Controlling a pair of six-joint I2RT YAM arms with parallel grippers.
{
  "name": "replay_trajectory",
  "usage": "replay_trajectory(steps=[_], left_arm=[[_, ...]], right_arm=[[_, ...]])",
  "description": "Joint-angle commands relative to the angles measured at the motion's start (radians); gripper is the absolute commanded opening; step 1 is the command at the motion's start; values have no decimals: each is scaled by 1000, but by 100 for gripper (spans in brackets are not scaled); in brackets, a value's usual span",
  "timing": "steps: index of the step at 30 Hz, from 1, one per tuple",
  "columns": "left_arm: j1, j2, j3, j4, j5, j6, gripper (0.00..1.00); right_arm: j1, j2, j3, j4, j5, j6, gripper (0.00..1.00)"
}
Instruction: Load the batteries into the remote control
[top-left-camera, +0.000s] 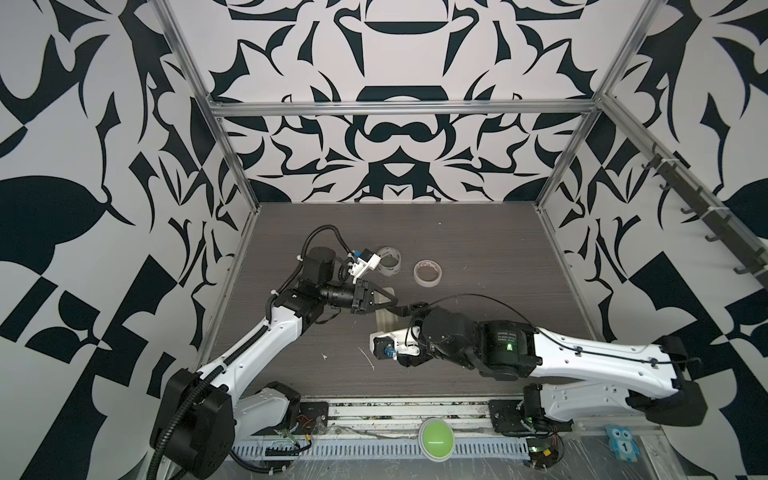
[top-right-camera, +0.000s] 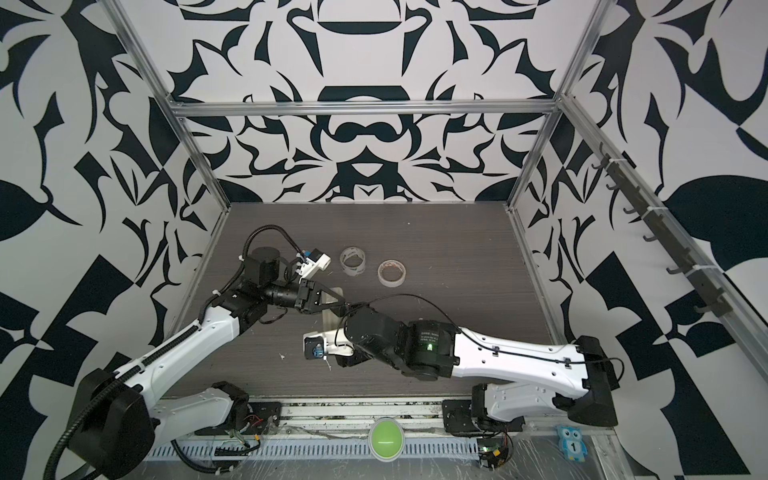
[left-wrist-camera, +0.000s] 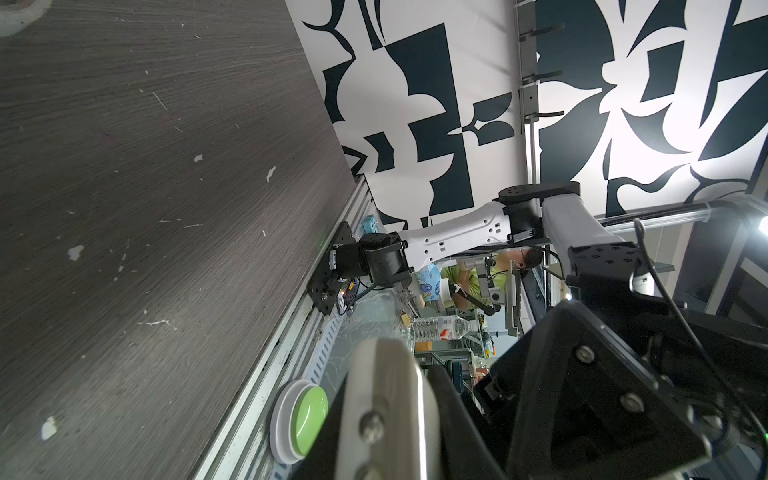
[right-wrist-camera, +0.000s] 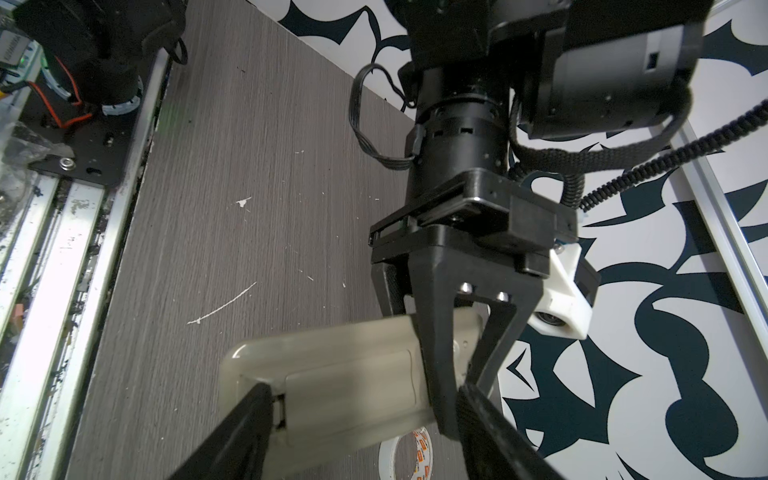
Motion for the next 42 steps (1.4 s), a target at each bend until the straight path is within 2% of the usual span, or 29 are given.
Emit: replay_trajectory(steps=[1,21,29,32,33,42], left_arm=[[-16,2,-2,-8,63,-8,0],[-16,15,1,-20,55,-2,0],[-16,17,10,-43,54,15,0],[-16,17,12,-46,53,21,0],[-16,20,11,-46,54,22,0],[-16,18,13,-48,54,23,0]], right_arm=[[-14,-18,5,89,100,-17,73],[-10,-56,-12,109,40,-18,73],[-10,-69,16,25,-86,31,74],[-11,-49,32,-6,-92,44,74],[-11,-42,33,-8,-132,47,74],[-16,-17,41,-12,-136,47,74]])
